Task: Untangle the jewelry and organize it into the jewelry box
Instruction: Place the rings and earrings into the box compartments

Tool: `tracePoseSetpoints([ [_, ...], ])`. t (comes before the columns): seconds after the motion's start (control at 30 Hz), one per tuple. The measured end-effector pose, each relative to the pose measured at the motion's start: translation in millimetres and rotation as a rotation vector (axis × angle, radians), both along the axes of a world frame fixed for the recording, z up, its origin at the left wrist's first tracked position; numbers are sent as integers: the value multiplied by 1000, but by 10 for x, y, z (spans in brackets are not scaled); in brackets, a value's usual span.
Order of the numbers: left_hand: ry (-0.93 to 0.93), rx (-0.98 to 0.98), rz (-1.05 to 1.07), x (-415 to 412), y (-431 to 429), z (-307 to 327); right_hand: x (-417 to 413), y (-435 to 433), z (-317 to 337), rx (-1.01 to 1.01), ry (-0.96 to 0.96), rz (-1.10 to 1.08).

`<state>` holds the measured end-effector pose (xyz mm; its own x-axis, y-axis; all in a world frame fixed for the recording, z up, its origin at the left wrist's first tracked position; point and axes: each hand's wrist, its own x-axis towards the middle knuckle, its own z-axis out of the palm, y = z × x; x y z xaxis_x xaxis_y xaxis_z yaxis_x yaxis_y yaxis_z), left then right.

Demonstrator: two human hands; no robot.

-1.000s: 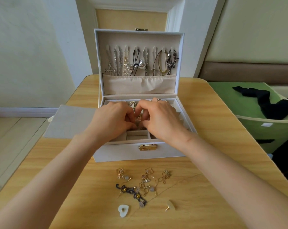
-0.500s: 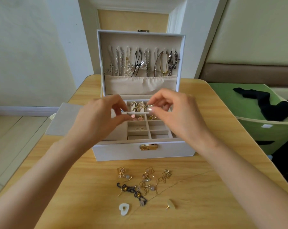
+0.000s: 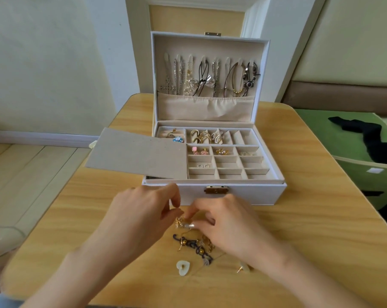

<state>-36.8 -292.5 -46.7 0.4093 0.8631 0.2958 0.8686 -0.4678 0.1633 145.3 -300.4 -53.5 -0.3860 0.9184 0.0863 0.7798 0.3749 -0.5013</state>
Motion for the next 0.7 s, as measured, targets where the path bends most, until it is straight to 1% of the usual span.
tracePoseSetpoints([
  [0.1,96,-25,-11,-7,19,-89,-24,-7,-4,-10,30,7],
  [0.2,143,-16,-4,-13,43,-134,-31,-24,-33,20,-12,12],
  [0.43,96,-24,-12,-20,46,-135,90,-27,41,-10,-91,-30],
  [0.53,53,-75,-23,34,29,-99,114,-13,41,-26,-95,-66],
  [0.7,97,-127,-12,62,39,-118,142,-3,53,-43,-56,-48],
])
